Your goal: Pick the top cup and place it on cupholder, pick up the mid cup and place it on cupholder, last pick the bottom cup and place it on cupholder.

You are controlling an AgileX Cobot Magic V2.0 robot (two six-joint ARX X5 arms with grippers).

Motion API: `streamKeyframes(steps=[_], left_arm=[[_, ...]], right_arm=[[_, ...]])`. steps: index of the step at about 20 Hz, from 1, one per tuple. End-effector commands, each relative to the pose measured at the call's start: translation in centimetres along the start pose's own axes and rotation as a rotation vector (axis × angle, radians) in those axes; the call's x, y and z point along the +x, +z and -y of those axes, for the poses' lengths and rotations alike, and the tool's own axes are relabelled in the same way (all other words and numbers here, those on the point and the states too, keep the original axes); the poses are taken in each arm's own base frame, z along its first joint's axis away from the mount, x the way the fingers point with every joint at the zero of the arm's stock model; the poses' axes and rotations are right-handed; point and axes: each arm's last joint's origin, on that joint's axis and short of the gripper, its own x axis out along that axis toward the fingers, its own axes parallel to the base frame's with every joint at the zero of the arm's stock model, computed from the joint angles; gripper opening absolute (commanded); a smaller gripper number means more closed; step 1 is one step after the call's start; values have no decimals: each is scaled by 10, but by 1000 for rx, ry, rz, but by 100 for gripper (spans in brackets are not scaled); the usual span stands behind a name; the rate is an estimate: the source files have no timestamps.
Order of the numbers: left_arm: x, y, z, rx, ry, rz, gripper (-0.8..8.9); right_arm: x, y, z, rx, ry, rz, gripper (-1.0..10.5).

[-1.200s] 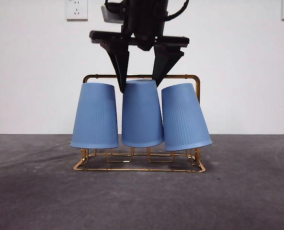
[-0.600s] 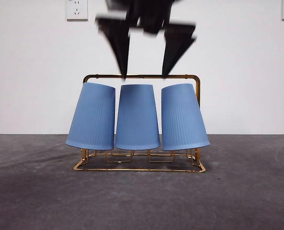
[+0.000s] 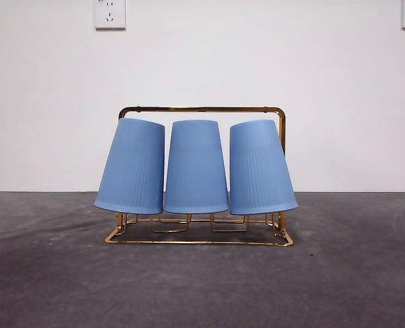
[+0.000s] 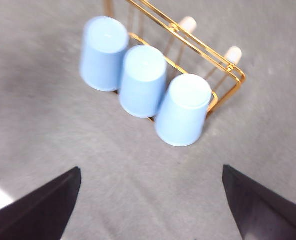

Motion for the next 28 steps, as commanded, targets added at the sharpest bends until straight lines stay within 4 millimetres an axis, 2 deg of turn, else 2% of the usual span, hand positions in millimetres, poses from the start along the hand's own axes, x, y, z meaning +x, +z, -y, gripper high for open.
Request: streamKeyframes(steps=[1, 6, 8, 10, 12, 13, 14, 15, 16, 28], left_arm=[[-2, 3, 1, 18, -9, 23, 437], [-1, 3, 1, 11, -9, 24, 436], [-2, 4, 1, -5, -8, 36, 435], [-2, 6, 1, 1, -7, 52, 435], [-2, 6, 1, -14, -8, 50, 433], [-2, 6, 1, -14, -8, 49, 398], [-2, 5, 1, -16, -8, 45, 241], [-2, 5, 1, -15, -5, 43, -12], [-1, 5, 0, -16, 2, 45, 14], [-1, 6, 0, -27, 3, 46, 6]], right_arm=[[-12, -29, 7, 25, 29, 75, 447], [-23, -106, 31, 144, 99, 219, 447], [-26, -127, 38, 166, 120, 261, 447], [-29, -140, 43, 168, 151, 281, 447], [-32, -145, 45, 172, 157, 294, 447], [-33, -145, 45, 173, 159, 296, 419], [-33, -145, 45, 171, 162, 293, 242], [-32, -146, 45, 168, 159, 287, -21], [-32, -146, 45, 166, 158, 288, 18], [-33, -145, 46, 172, 147, 303, 16]])
